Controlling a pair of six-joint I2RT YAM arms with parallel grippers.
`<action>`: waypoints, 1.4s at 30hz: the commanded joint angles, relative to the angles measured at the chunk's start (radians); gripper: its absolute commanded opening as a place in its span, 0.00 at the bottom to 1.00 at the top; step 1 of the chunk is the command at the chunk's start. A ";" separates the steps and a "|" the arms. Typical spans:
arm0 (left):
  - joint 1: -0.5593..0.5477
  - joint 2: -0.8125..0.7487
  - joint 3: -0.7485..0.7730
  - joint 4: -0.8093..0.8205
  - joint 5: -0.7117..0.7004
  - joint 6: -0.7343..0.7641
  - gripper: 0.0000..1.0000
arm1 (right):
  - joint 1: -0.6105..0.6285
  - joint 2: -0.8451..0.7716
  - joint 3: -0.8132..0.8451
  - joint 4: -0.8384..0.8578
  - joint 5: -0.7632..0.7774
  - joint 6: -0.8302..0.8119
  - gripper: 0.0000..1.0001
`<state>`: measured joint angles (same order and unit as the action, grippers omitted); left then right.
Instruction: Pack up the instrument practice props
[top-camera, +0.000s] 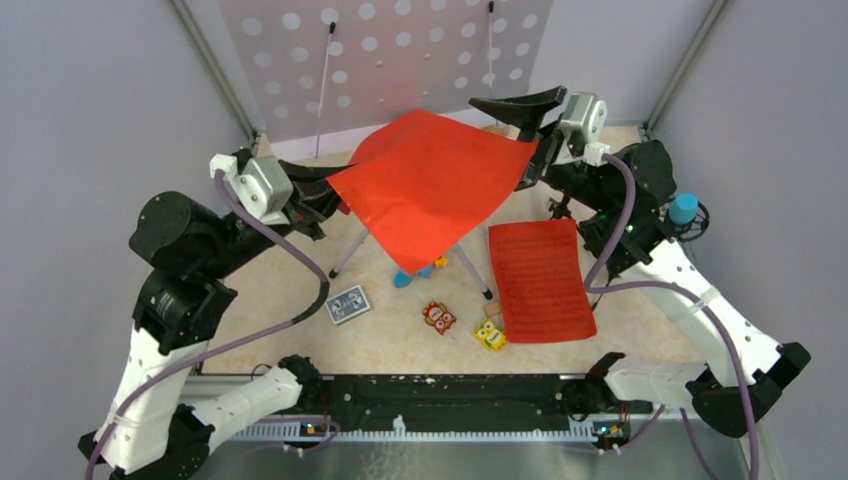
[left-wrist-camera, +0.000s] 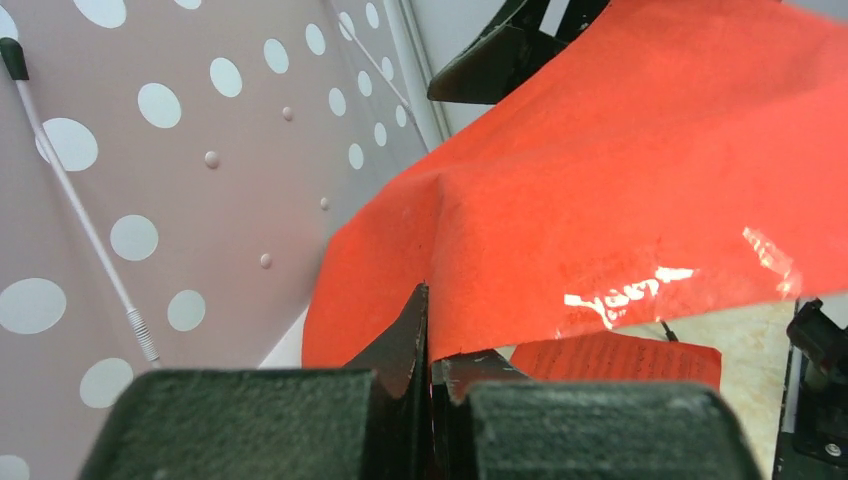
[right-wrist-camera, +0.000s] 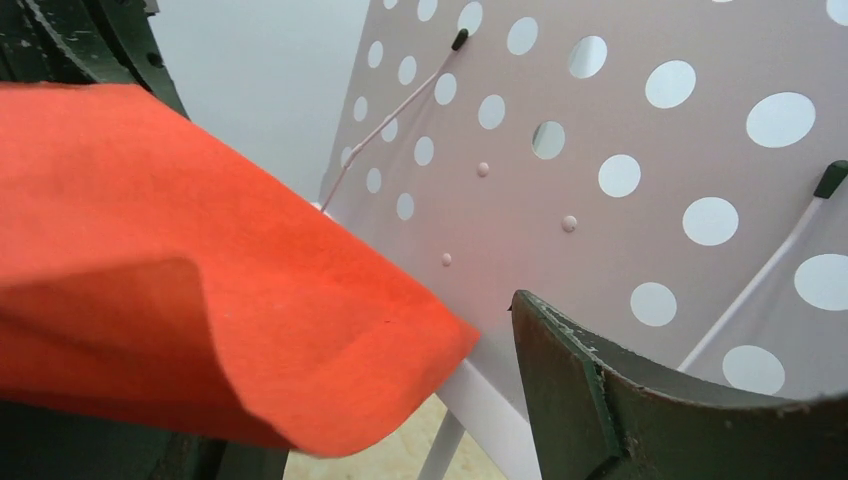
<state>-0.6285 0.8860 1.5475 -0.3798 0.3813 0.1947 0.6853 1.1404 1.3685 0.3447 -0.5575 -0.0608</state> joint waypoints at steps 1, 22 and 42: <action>0.002 -0.019 0.056 -0.031 0.045 0.010 0.00 | 0.011 -0.003 0.003 0.144 0.007 -0.001 0.72; 0.001 -0.041 0.067 -0.004 0.138 -0.106 0.00 | 0.013 0.041 0.032 0.332 -0.173 0.219 0.64; 0.001 -0.049 -0.021 0.063 0.084 -0.223 0.90 | 0.013 -0.120 -0.166 0.207 -0.067 0.295 0.00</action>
<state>-0.6285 0.8448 1.5372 -0.3656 0.4942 0.0074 0.6872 1.1267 1.2854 0.5785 -0.6998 0.2016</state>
